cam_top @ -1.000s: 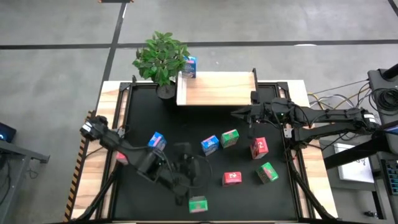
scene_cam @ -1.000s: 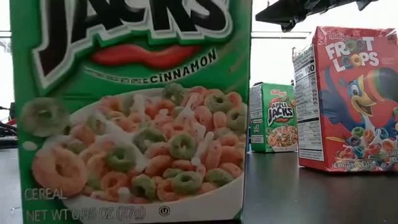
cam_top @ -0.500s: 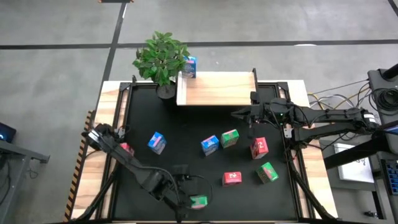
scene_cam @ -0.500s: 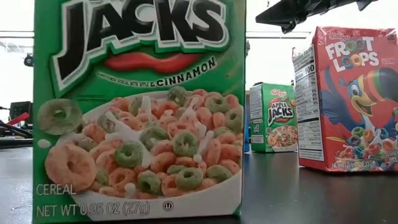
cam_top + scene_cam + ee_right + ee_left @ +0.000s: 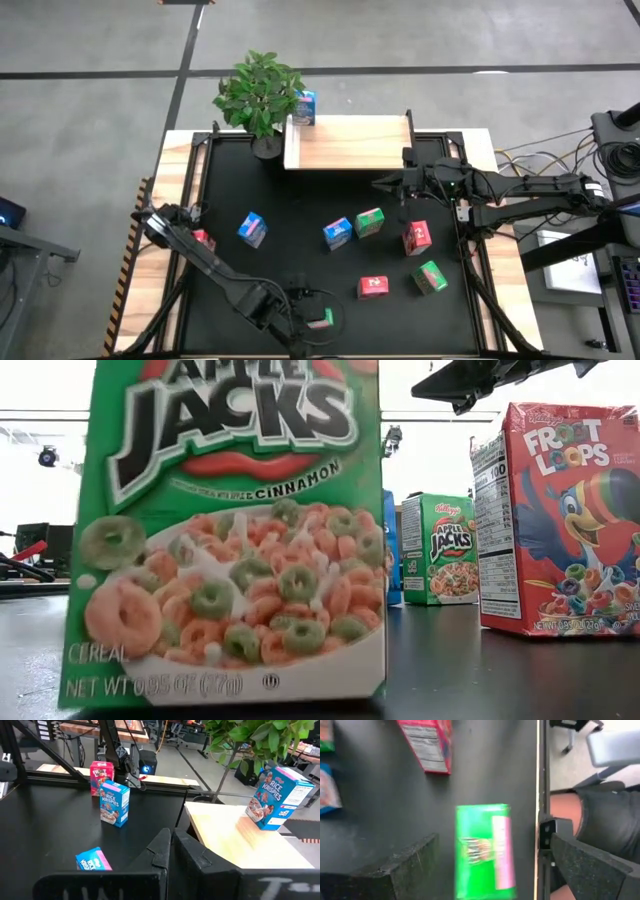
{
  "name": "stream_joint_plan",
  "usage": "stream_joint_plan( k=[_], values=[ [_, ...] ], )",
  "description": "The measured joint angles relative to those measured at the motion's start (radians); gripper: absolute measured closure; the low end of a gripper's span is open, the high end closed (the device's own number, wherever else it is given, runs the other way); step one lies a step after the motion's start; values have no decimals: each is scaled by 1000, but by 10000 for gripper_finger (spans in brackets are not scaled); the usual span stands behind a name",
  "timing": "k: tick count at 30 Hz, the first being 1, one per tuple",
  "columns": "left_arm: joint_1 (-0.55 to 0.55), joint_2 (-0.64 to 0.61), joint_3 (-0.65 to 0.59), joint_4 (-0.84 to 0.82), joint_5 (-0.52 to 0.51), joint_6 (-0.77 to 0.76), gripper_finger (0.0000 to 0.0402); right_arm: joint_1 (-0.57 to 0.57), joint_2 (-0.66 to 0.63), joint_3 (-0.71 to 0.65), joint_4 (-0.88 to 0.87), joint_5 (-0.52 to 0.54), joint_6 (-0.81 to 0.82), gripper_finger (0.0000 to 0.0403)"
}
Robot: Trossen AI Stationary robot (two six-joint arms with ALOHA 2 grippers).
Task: Stack cereal on shelf
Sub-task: Put the bottom green cereal box on the shelf
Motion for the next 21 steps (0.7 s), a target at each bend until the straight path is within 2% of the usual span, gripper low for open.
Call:
stream_joint_plan(
  k=[5,10,16,21],
  values=[
    [0,28,-6,14,5,10,37,0,0,0,0,0,-16,390],
    [-1,49,-7,10,-45,56,39,0,0,0,2,-2,-37,390],
    [-2,90,-7,9,-47,20,39,0,0,0,7,-3,-57,390],
    [-5,94,-7,7,-68,15,63,0,0,0,11,-3,-68,390]
  ],
)
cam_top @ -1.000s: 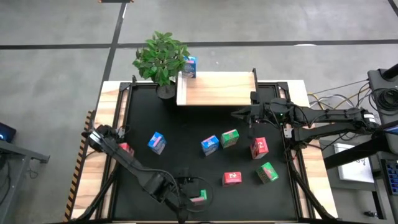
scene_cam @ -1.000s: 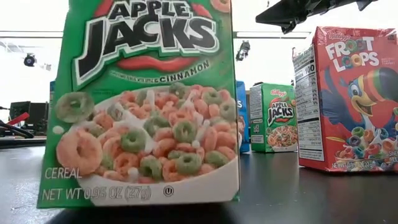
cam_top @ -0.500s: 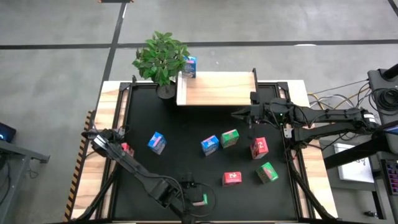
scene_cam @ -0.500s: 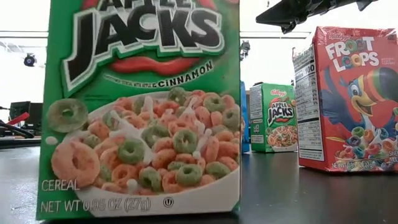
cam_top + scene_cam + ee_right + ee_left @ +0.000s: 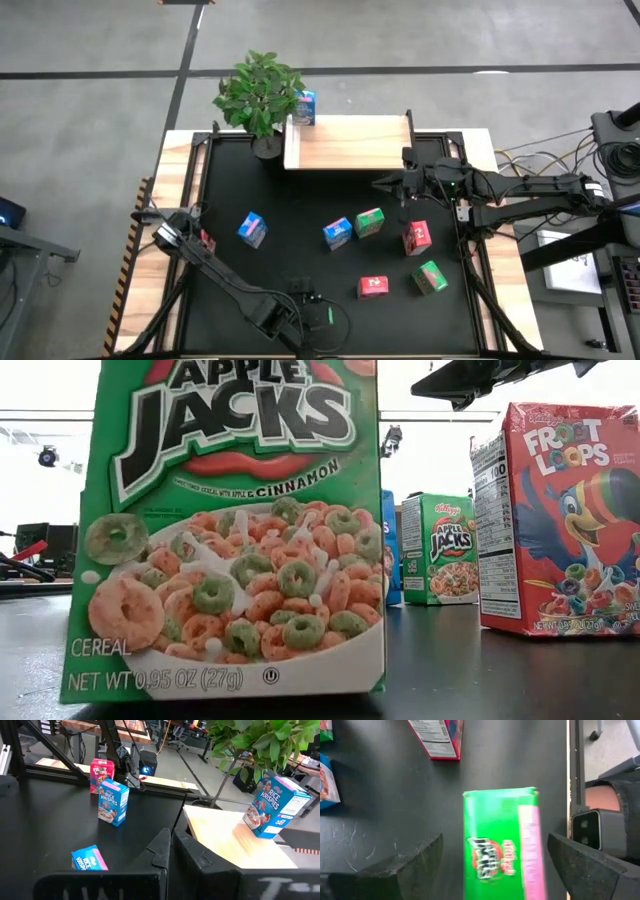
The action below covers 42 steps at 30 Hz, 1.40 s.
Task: Stack cereal on shelf
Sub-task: Put the bottom green cereal box on the shelf
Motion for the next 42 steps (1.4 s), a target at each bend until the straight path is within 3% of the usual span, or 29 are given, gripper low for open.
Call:
stream_joint_plan(
  k=[14,23,30,33,36,42],
  values=[
    [10,-29,6,-33,4,32,249,0,0,1,3,-19,6,390],
    [133,-158,189,-271,-92,475,293,0,-2,37,-12,-23,-6,390],
    [420,-203,334,-294,-106,847,291,0,-2,61,-34,-22,-6,390],
    [585,-197,397,-292,-48,945,291,0,-2,66,-41,-22,-6,390],
    [763,-192,430,-282,51,963,291,0,-2,75,-40,-16,-15,390],
    [1051,-191,367,-171,394,840,291,0,-2,90,-41,-14,-15,390]
  ],
)
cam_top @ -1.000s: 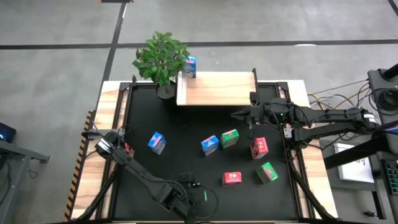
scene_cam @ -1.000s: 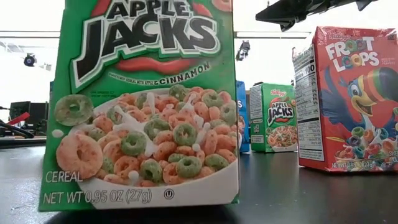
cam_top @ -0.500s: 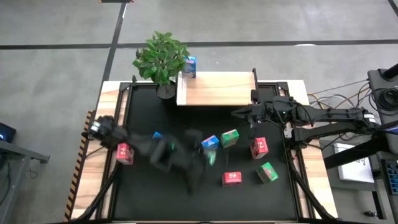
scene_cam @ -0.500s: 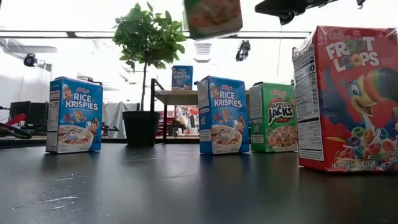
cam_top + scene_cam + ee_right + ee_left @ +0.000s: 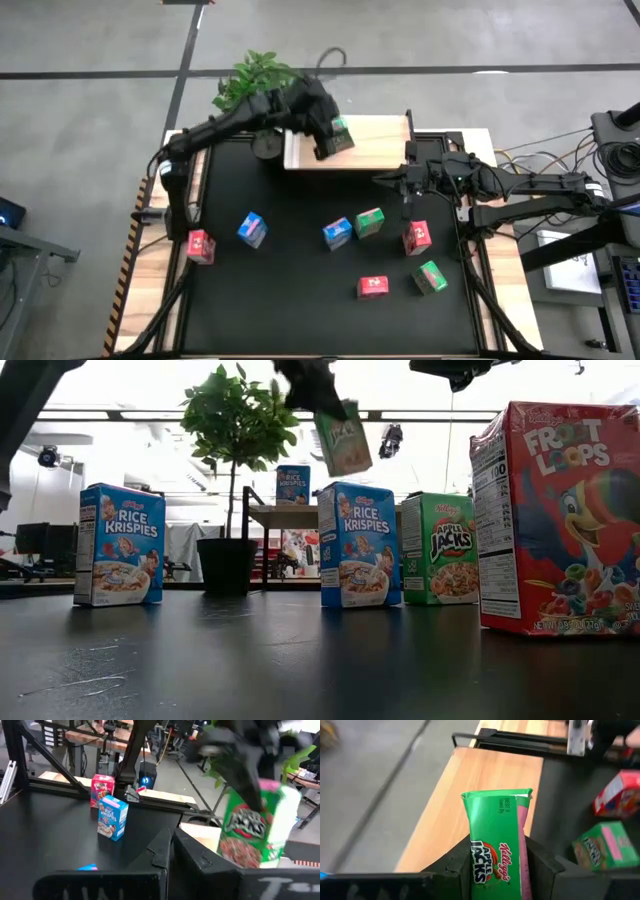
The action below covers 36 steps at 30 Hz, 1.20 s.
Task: Stack cereal on shelf
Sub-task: Put the bottom green cereal box on the shelf
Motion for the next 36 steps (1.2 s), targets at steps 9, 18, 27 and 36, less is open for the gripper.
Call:
stream_joint_plan(
  k=[9,18,27,36],
  values=[
    [64,3,-133,116,77,27,290,0,2,1,-9,1,20,390],
    [64,6,-168,179,-31,10,284,0,2,1,-9,2,31,390],
    [63,6,-217,237,-30,24,229,0,2,1,-15,2,31,390],
    [62,6,-207,255,-30,53,200,0,2,1,-15,3,31,390]
  ],
)
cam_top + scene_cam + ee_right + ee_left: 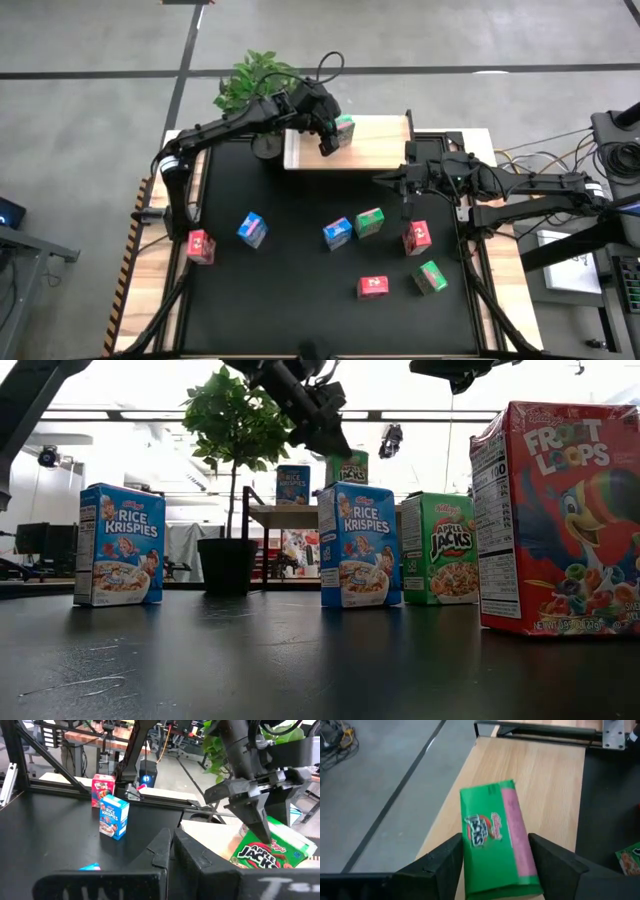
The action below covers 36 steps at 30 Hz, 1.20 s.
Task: Stack cereal on shelf
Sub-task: Put the bottom green cereal box on the shelf
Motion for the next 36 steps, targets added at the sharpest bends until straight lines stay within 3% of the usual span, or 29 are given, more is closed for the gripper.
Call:
stream_joint_plan(
  k=[9,15,19,26,36],
  values=[
    [-46,-2,101,-58,0,51,192,-13,3,10,-13,60,-12,390],
    [-161,-23,168,-137,0,58,192,-56,64,103,-88,60,-2,390],
    [-260,-88,114,-121,-2,69,192,-113,140,206,-196,48,-8,390],
    [-414,-305,-165,60,-159,70,192,-238,309,420,-362,-3,-102,391],
    [-505,-655,-700,517,-224,43,192,-488,592,787,-503,-377,-251,390]
  ],
)
